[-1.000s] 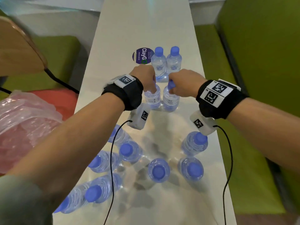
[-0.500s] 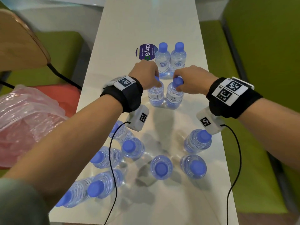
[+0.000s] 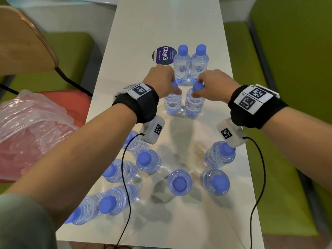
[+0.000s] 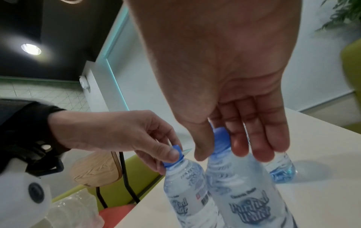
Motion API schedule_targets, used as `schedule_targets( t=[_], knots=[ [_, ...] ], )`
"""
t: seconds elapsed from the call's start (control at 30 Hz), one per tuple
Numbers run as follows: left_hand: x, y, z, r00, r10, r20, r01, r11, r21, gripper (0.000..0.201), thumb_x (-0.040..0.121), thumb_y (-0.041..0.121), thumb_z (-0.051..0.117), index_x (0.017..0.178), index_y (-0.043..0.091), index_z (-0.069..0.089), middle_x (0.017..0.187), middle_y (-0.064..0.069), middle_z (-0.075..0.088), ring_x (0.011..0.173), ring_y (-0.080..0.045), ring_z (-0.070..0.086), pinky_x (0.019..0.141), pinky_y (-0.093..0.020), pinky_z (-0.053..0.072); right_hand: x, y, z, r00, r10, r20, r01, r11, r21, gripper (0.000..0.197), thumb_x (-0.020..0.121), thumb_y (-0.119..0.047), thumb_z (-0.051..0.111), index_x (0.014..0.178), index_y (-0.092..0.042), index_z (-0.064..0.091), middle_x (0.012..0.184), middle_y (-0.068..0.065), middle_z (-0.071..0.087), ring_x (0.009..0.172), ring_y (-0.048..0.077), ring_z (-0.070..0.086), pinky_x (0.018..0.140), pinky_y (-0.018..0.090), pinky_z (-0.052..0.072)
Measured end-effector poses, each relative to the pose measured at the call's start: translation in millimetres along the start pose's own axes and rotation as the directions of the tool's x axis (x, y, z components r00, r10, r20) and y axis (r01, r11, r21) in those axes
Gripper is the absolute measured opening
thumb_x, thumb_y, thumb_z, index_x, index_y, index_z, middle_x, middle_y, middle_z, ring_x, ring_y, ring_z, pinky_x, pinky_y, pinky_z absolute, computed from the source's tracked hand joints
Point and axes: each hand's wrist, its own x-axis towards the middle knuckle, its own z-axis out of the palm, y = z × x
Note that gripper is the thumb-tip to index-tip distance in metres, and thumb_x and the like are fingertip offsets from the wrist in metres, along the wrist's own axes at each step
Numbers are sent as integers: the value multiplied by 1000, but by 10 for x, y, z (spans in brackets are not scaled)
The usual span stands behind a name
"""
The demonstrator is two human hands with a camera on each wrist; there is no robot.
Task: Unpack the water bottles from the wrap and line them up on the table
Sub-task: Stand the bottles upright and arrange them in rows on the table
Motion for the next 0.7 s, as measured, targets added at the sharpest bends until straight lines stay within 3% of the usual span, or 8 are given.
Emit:
schedule_targets(
  t=[0.17, 0.27, 0.4, 0.57, 0.7],
  knots=[
    [18, -12, 36, 1000, -23, -8, 23, 1000, -14, 46, 76, 41, 79, 103, 6, 69, 90, -5, 60, 90, -27, 60, 69, -28, 36, 51, 17, 15, 998, 53, -20, -54, 998, -12, 47, 83, -51, 69, 96, -8, 55, 87, 11, 55, 78, 28, 51, 59, 30, 32],
    [19, -40, 43, 1000, -9, -6, 9, 1000, -9, 48, 75, 43, 80, 107, 8, 67, 93, -6, 62, 96, -28, 61, 71, -29, 38, 28, 18, 5, 999, 34, -8, -34, 999, -15, 50, 83, -50, 69, 104, -6, 58, 94, 14, 61, 80, 28, 52, 64, 31, 35],
    [40, -57, 78, 999, 34, 22, -35, 998, 45, 48, 73, 39, 81, 111, 15, 66, 106, -7, 67, 96, -28, 60, 73, -29, 38, 10, 18, -2, 1000, -19, 6, 19, 1000, 4, 42, 86, -36, 70, 117, -11, 59, 107, 14, 63, 85, 26, 50, 72, 31, 37],
    [169, -55, 114, 997, 66, -33, -64, 996, 56, 33, 75, 29, 78, 103, 13, 70, 98, -7, 68, 80, -23, 53, 68, -29, 36, 125, 112, -37, 999, -3, -32, 4, 1000, 9, 36, 87, -34, 68, 113, -11, 61, 100, 13, 61, 84, 29, 53, 69, 31, 37],
    [311, -41, 145, 994, 95, -56, -92, 995, 42, 26, 76, 24, 75, 99, 12, 71, 92, -7, 67, 78, -25, 53, 66, -27, 32, 244, 207, -25, 996, 34, -80, -30, 999, 43, 33, 87, -35, 66, 112, -13, 60, 97, 11, 59, 83, 29, 53, 68, 30, 36]
  ],
)
